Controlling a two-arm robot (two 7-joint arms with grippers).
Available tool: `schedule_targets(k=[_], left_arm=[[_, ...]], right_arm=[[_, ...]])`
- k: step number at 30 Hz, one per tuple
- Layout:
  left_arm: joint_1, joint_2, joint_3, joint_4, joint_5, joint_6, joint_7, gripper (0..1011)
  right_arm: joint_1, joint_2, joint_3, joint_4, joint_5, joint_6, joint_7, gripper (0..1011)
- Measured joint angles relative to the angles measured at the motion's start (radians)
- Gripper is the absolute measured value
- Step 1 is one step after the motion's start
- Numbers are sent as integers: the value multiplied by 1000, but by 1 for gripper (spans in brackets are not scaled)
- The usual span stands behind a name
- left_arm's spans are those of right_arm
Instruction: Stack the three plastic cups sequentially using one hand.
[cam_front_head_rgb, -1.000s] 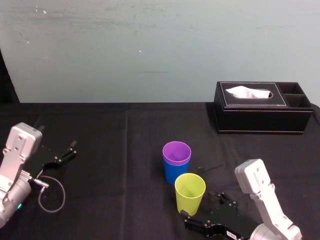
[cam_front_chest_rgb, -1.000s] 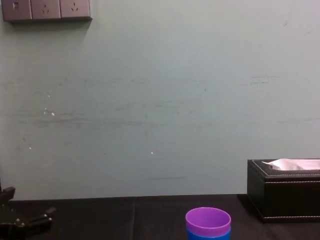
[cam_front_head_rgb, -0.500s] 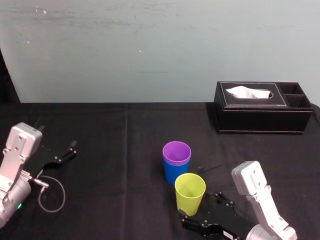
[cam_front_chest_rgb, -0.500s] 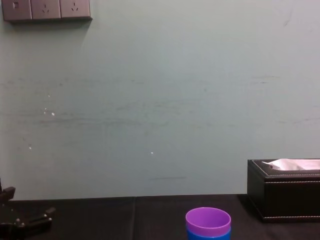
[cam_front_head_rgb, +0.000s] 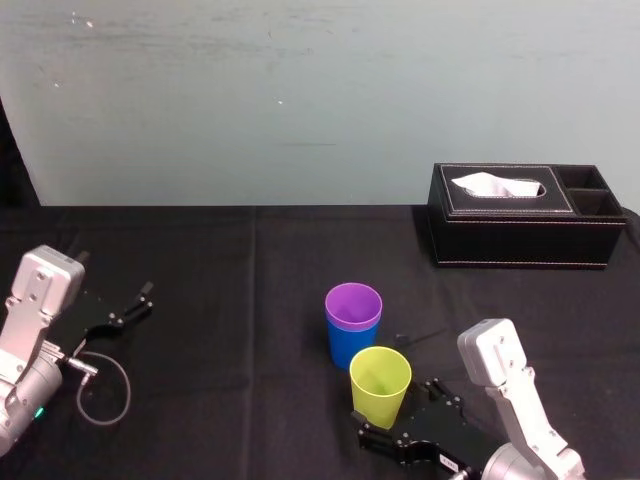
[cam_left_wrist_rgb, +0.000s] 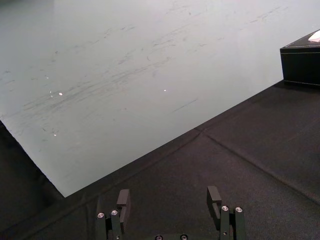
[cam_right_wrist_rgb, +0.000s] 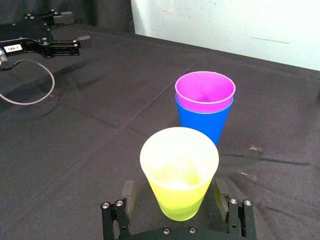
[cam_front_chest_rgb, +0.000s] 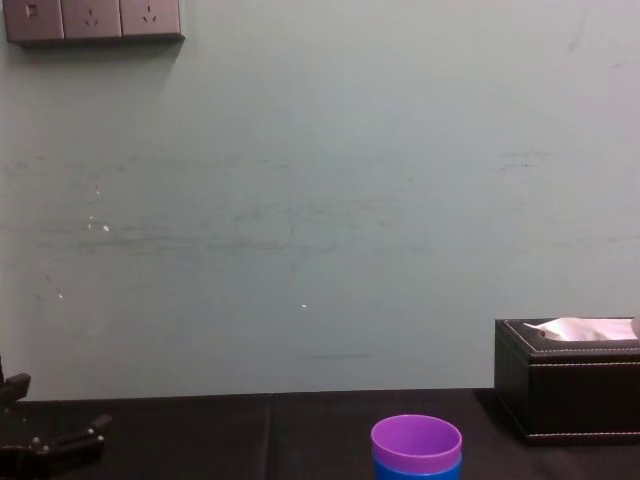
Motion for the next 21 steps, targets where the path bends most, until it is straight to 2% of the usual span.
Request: schedule_targets(k=[21], left_arm=[[0, 0, 0, 0, 0, 0, 0, 1000]], right_arm=[[12, -33, 5, 31, -27, -21, 7, 1000]])
